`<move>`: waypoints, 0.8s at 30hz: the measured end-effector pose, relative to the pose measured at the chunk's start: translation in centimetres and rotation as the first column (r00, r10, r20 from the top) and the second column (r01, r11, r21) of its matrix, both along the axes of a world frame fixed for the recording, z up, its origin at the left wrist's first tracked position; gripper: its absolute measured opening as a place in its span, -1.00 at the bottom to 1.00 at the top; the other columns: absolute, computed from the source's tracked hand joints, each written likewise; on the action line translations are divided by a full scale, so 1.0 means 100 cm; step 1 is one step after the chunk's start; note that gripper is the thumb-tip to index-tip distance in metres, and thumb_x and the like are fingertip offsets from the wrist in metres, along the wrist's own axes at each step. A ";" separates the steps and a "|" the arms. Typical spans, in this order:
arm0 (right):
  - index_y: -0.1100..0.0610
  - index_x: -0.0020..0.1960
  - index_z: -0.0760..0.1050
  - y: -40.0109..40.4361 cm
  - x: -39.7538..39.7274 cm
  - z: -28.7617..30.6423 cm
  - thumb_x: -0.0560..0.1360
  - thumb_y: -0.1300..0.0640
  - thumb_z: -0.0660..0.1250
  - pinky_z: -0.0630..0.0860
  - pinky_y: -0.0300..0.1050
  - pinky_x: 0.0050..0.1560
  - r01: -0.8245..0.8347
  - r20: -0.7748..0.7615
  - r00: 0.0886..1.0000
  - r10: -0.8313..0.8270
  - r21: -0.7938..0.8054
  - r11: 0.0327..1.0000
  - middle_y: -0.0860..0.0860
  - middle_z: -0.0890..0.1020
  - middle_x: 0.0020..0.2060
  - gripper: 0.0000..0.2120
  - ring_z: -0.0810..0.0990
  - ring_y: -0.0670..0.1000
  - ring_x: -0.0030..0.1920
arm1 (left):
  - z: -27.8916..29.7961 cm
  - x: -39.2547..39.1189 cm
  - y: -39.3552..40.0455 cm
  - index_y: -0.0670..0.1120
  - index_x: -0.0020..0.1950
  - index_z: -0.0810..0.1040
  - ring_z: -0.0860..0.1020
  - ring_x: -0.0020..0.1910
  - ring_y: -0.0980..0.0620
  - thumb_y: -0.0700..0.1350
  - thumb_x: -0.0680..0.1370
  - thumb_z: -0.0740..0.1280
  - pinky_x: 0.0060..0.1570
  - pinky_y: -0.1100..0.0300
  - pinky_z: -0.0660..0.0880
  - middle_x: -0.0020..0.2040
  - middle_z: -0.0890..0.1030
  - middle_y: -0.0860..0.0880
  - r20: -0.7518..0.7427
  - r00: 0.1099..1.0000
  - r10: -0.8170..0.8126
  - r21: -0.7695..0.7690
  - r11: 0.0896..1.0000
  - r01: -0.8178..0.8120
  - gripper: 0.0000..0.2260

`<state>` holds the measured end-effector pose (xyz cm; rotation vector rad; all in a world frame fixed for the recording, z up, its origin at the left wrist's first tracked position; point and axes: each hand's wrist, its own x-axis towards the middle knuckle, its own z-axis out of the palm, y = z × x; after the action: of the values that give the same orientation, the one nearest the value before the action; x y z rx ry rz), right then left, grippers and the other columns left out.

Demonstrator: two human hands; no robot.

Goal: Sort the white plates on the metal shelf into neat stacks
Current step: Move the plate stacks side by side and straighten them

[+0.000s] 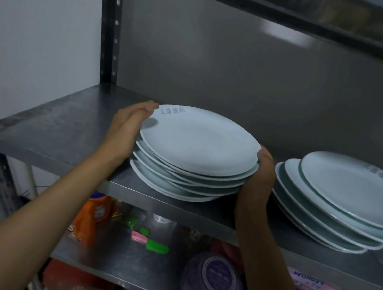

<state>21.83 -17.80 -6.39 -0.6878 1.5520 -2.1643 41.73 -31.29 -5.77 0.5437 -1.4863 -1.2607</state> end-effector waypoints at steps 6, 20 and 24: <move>0.10 0.15 0.56 -0.001 0.003 0.000 0.41 -0.06 0.23 0.51 0.08 0.12 -0.044 0.061 0.997 0.040 0.055 0.998 0.06 0.65 0.11 -0.61 0.61 0.12 0.12 | 0.005 0.004 -0.004 -0.07 0.02 0.67 0.61 0.07 -0.12 0.06 0.44 0.30 0.13 0.00 0.50 0.03 0.67 -0.12 -0.140 0.988 0.061 0.257 0.966 -0.023 -0.70; 0.02 0.34 0.45 0.000 0.003 -0.001 0.31 -0.13 0.25 0.40 0.21 0.33 -0.085 0.055 0.995 0.078 0.140 0.986 0.01 0.56 0.27 -0.39 0.53 0.09 0.27 | 0.004 0.008 -0.002 -0.14 -0.02 0.58 0.58 -0.05 -0.15 0.07 0.47 0.29 0.08 -0.03 0.43 -0.06 0.62 -0.17 -0.082 0.996 -0.032 0.288 0.956 0.054 -0.70; 0.02 0.30 0.48 0.000 0.003 0.000 0.28 -0.13 0.24 0.41 0.23 0.31 -0.078 0.034 0.997 0.074 0.154 0.985 0.00 0.60 0.23 -0.40 0.55 0.10 0.24 | 0.003 0.011 -0.004 -0.16 -0.02 0.57 0.58 0.01 -0.18 0.06 0.45 0.28 0.16 -0.09 0.42 0.03 0.62 -0.20 0.009 1.000 -0.011 0.234 0.972 0.009 -0.70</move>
<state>22.10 -17.82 -6.37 -0.6522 1.6320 -1.9656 42.78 -31.67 -5.47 0.6987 -1.3579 -1.4532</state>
